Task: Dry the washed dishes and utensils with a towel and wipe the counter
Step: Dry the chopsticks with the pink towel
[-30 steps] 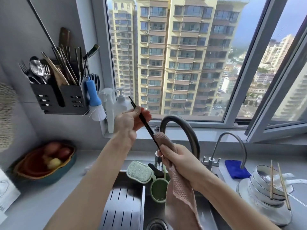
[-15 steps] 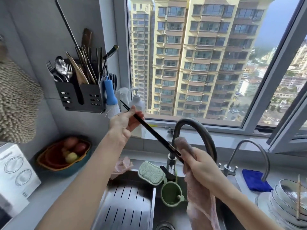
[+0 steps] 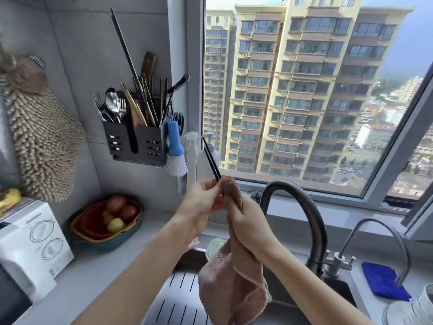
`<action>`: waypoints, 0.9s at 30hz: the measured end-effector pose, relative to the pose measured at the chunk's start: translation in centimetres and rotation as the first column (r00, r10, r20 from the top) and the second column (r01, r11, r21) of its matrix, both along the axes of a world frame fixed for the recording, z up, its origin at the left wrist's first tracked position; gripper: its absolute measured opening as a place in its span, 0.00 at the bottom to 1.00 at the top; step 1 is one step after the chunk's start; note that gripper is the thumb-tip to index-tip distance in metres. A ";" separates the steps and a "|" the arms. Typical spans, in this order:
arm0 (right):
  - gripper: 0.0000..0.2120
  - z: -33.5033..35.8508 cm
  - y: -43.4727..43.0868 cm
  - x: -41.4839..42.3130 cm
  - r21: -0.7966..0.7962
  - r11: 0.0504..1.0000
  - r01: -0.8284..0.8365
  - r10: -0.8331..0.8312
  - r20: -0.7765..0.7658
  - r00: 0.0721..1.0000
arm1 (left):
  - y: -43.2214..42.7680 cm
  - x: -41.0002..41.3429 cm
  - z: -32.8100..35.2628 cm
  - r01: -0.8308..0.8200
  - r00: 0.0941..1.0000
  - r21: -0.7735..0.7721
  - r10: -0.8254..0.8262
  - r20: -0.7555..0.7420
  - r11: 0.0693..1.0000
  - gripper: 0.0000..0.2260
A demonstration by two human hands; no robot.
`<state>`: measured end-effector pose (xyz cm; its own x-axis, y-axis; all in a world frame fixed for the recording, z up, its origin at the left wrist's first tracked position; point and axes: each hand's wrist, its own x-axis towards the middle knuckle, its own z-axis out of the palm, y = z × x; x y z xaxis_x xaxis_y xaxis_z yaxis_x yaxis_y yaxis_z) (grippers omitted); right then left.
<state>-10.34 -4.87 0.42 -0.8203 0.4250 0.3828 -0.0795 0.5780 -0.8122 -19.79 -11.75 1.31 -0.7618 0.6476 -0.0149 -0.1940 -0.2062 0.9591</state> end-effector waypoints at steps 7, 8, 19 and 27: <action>0.12 -4.8 1.0 1.9 0.055 0.998 -0.026 0.007 0.324 0.946 | -3.3 -4.0 1.3 -0.288 0.956 0.114 0.277 0.099 0.951 0.05; 0.12 -5.2 1.5 2.1 0.068 0.998 -0.002 -0.022 0.352 0.936 | -4.1 -5.1 1.8 -0.305 0.951 0.126 0.294 0.099 0.944 0.05; 0.15 4.1 2.0 -6.7 0.085 0.996 -0.041 0.029 0.142 0.989 | -7.8 -15.4 10.2 -0.604 0.727 0.300 0.665 -0.172 0.738 0.06; 0.15 7.9 0.6 -11.4 0.131 0.989 -0.070 0.064 0.052 0.997 | -5.7 -21.3 13.6 -0.661 0.467 0.380 0.751 -0.466 0.647 0.01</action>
